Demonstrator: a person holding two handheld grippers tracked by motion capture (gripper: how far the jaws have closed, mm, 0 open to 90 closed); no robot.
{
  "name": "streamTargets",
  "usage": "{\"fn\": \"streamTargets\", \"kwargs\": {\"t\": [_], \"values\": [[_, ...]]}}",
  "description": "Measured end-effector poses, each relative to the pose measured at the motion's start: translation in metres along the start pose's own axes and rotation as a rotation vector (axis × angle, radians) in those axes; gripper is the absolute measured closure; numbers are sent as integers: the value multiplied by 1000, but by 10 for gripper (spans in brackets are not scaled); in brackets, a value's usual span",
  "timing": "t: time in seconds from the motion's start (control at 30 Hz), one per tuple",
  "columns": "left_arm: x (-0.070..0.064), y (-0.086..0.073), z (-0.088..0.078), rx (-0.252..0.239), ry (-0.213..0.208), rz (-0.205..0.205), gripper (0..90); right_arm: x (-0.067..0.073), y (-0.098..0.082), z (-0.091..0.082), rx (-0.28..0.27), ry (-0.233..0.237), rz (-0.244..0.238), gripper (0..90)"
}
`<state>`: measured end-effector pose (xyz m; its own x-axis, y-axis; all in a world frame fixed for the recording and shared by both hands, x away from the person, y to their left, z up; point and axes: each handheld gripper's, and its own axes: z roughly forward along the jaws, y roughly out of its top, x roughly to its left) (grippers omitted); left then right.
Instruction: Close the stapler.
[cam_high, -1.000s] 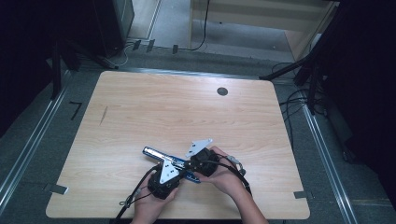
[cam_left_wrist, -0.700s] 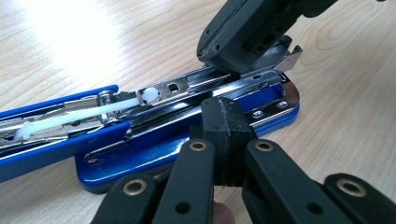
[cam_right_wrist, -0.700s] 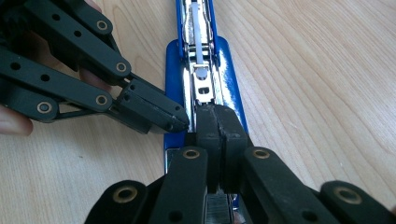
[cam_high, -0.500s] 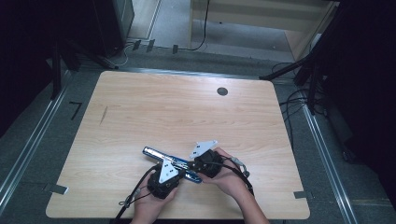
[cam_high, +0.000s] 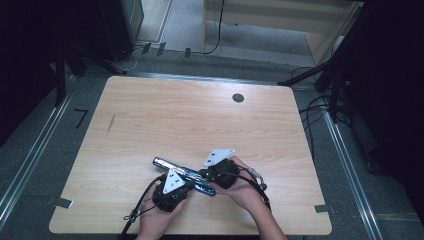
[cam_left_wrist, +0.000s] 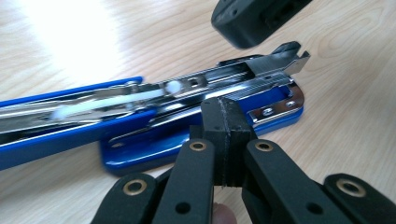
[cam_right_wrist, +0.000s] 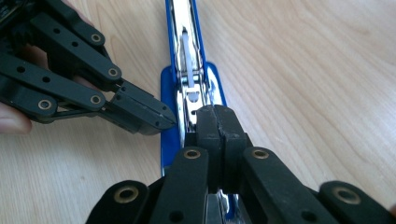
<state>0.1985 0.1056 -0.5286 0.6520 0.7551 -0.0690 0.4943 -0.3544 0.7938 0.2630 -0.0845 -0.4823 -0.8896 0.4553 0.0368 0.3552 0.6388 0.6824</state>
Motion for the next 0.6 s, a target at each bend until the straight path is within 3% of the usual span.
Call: {"fn": "streamTargets", "kwargs": {"t": [0.6], "values": [[45,-10,-20,13,86,-87,900,7,28,14,-43,14,5,900]]}}
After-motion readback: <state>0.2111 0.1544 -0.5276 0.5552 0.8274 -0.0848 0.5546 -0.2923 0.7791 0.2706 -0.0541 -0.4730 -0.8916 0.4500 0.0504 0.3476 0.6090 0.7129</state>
